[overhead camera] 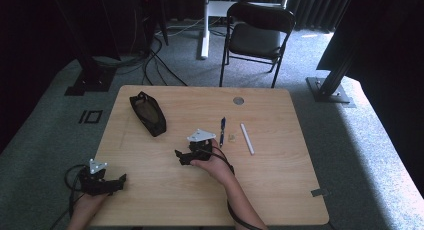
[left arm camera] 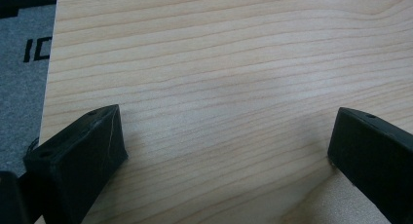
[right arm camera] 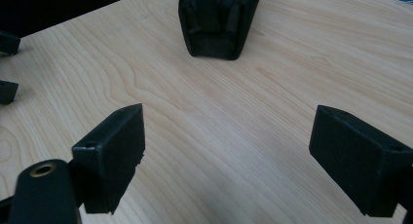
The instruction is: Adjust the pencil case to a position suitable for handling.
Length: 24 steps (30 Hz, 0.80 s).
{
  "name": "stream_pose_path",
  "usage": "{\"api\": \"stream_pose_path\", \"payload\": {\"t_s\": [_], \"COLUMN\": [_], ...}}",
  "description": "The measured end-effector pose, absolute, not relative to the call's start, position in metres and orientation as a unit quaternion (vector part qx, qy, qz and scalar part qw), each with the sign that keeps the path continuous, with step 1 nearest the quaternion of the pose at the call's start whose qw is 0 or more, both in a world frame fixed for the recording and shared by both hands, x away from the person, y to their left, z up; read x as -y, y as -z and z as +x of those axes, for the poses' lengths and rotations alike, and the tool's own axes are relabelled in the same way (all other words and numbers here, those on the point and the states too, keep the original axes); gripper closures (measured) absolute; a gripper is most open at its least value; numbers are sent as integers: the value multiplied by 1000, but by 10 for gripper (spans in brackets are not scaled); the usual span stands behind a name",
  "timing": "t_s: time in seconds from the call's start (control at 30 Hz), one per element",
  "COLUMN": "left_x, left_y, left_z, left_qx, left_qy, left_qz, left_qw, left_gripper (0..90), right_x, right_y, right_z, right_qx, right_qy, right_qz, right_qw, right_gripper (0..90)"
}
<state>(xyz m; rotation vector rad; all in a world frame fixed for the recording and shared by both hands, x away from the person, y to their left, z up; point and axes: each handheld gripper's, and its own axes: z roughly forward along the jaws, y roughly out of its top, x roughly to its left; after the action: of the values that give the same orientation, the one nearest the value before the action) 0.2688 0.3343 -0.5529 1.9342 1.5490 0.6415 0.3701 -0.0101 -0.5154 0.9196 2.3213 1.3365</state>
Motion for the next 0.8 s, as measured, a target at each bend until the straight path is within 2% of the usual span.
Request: {"api": "stream_pose_path", "payload": {"t_s": [0.8], "left_x": [-334], "left_y": [553], "left_z": [269], "left_qx": [-580], "left_qy": [-240], "left_qz": [724], "left_qw": [287], "left_gripper": [4], "right_x": [-43], "right_y": [508], "right_z": [395], "right_qx": [-812], "right_qy": [-473], "right_qz": [310], "right_qw": [146], "right_gripper": [130]}}
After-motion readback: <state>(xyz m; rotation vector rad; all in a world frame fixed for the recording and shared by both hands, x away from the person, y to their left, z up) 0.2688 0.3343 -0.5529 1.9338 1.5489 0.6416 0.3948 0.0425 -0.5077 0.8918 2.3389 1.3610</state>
